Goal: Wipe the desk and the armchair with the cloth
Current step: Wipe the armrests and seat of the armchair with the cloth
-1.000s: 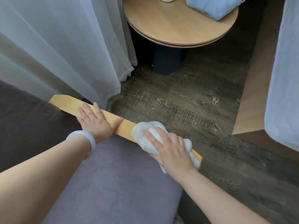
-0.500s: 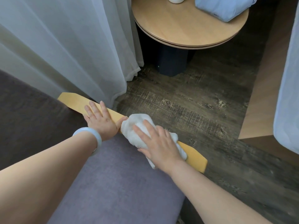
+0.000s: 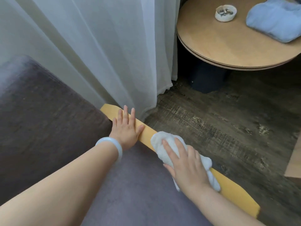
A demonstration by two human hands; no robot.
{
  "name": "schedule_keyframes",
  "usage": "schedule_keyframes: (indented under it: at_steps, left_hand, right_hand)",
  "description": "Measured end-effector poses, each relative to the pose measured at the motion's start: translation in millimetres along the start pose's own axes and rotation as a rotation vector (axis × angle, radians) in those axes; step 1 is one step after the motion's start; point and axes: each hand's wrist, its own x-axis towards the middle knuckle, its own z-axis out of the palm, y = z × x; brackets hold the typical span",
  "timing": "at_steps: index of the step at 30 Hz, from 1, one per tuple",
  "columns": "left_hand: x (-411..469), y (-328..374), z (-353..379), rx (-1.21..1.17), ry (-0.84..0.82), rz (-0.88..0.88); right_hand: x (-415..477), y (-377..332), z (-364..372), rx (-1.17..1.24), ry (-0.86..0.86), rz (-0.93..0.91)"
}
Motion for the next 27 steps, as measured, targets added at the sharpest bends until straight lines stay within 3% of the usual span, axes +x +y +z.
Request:
schedule_keyframes:
  at_steps: [5, 10, 12, 15, 17, 22, 27]
  left_hand:
    - [19, -33, -16, -0.235, -0.098, 0.054]
    - [21, -45, -33, -0.582, -0.094, 0.088]
    - [8, -46, -28, -0.613, -0.018, 0.107]
    - [-49, -36, 9, -0.624, 0.259, 0.079]
    - [-88, -35, 50, -0.477, 0.31, 0.031]
    - [-106, -39, 129, -0.195, -0.27, -0.056]
    - [-102, -35, 149, -0.156, -0.32, -0.072]
  right_hand:
    - [93, -72, 10, 0.021, -0.078, -0.071]
    - [143, -108, 15, 0.078, -0.101, -0.073]
    - [143, -105, 18, 0.086, -0.114, -0.103]
    - [142, -100, 21, 0.088, -0.139, -0.126]
    - [142, -100, 20, 0.083, -0.144, -0.126]
    - [112, -78, 2, 0.091, -0.181, -0.115]
    - [-46, 42, -13, 0.039, -0.198, 0.065]
